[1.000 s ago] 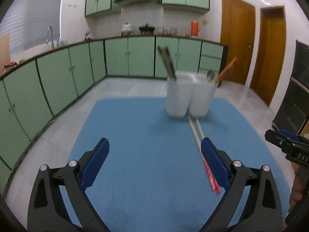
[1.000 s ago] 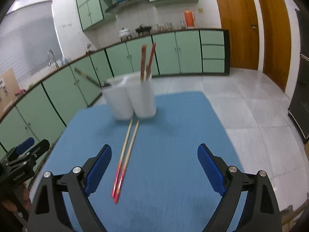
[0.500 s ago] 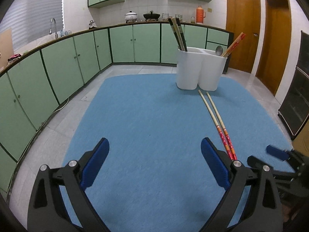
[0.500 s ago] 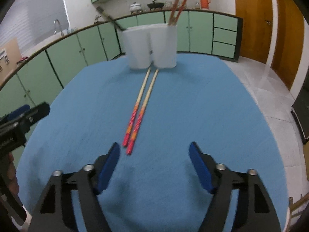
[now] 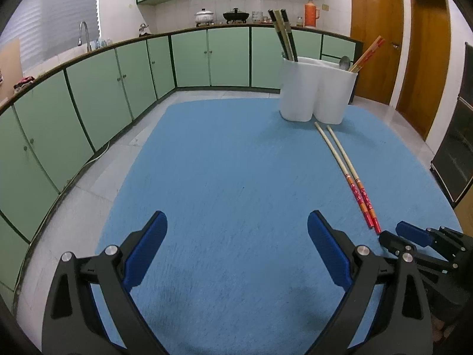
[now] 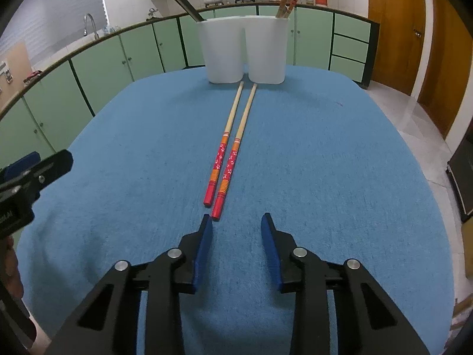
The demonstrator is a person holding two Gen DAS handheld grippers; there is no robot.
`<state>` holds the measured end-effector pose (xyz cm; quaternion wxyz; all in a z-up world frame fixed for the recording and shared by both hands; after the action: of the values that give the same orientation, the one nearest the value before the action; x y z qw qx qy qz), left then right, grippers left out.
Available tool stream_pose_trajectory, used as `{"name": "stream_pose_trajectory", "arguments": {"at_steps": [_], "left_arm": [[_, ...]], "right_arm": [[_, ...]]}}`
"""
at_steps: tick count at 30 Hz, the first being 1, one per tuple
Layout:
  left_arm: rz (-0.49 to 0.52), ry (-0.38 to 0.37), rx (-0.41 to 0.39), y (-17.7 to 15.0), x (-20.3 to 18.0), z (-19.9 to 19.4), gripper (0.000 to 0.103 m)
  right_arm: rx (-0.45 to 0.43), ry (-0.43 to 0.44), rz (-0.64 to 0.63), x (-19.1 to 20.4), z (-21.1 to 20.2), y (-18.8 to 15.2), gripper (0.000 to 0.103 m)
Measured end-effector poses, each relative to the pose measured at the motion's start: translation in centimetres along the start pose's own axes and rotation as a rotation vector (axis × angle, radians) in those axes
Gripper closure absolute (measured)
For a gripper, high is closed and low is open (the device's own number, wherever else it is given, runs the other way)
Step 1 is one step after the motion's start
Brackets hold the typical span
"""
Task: Organize utensils
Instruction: 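Move both open tools back to the last two red chopsticks, then grasp a red chopstick with the right tool while the left grasps the other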
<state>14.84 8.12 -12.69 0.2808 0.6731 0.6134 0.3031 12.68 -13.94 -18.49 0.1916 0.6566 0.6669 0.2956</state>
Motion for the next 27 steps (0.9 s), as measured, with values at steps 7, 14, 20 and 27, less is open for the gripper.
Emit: {"name": "stream_pose_trajectory", "arguments": {"at_steps": [7,14,20,27], "left_arm": [[-0.015,-0.004,0.004,-0.1,0.3,0.2,0.010],[-0.020,-0.011,0.007,-0.1,0.1,0.2,0.010],[-0.002,-0.029,0.007,0.0,-1.0,0.0,0.010],[0.025,-0.075,0.012,-0.3,-4.7,0.3,0.010]], "right_arm": [[-0.014,-0.049,-0.018,0.5,0.6,0.3,0.072],[-0.017,-0.031,0.013,0.1,0.8,0.4,0.097],[-0.029,-0.032,0.076,-1.6,0.3,0.6,0.097],[-0.049,-0.069,0.144,-5.1,-0.7,0.6,0.097]]}}
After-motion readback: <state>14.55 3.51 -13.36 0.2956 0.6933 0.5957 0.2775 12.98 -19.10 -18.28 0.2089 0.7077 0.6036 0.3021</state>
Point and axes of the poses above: each gripper's, at about its wrist camera, not at the fingertips, and z roughly the way its jaws point, x to its left, y to its top, the point moved 5 cm from there along z, roughly the way its jaws point, and after that the axes turned 3 degrees about y, right-handed, at the moved point
